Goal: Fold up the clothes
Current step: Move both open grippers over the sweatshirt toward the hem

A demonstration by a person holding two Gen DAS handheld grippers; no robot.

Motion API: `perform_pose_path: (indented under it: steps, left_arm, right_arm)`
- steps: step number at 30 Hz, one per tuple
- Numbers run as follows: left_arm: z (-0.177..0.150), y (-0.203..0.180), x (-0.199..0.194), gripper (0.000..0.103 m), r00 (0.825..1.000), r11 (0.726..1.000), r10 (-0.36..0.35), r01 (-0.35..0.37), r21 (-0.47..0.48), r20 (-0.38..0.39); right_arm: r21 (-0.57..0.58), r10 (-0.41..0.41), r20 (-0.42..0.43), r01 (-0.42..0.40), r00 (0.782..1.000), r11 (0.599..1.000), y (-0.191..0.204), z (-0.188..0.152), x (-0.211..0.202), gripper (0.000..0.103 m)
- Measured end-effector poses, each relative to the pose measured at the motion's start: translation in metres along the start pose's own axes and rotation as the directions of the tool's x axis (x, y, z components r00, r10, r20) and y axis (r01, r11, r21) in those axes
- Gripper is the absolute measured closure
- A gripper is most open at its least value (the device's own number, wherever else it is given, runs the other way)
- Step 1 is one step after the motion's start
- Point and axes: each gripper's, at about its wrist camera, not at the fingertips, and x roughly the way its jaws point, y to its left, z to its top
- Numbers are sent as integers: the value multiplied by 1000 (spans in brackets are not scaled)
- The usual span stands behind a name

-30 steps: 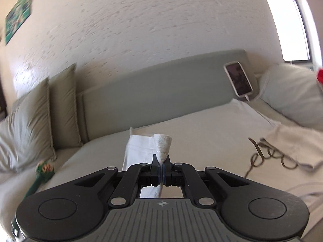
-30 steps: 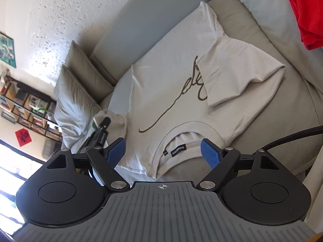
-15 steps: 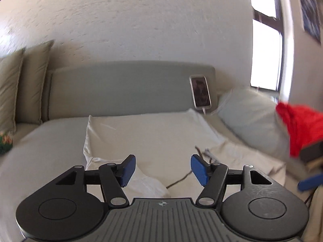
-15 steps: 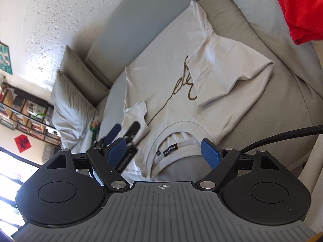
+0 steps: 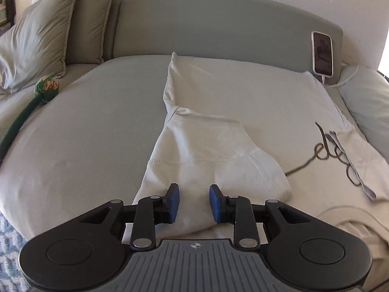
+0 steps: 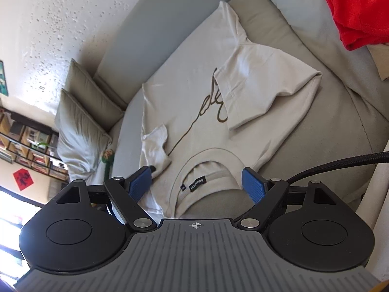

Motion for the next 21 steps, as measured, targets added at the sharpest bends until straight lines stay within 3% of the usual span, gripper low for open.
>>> perform_pose_path:
  steps: [3,8,12,14,18,19,20,21]
  left_arm:
    - [-13,-3,-29,74,999,999,-44,45,-29,24]
    - [-11,-2,-61,61,972,980,-138,162,-114,188]
    - [-11,7,-48,61,965,975,-131,168,-149,227]
    - [-9,11,-39,63,974,970,-116,154,-190,194]
    - [-5,12,-36,62,973,967,-112,153,-204,200]
    - [-6,11,-36,62,973,967,-115,156,-202,199]
    - [-6,11,-36,62,972,964,-127,168,-206,199]
    - [-7,12,-36,62,970,960,-140,183,-214,200]
  right_arm:
    - [0,2,-2,-2,1000,1000,-2,0,-1,20]
    - [-30,38,21,-38,999,999,7,6,2,19]
    - [71,204,37,-206,978,976,7,17,3,19]
    - [83,241,85,-247,967,965,8,23,-2,19]
    - [40,328,239,-347,914,937,13,35,-22,19]
    - [21,308,294,-328,905,944,16,38,-27,19]
    - [-21,236,376,-246,896,969,21,41,-32,19]
    - [-57,162,459,-152,873,987,26,43,-37,19]
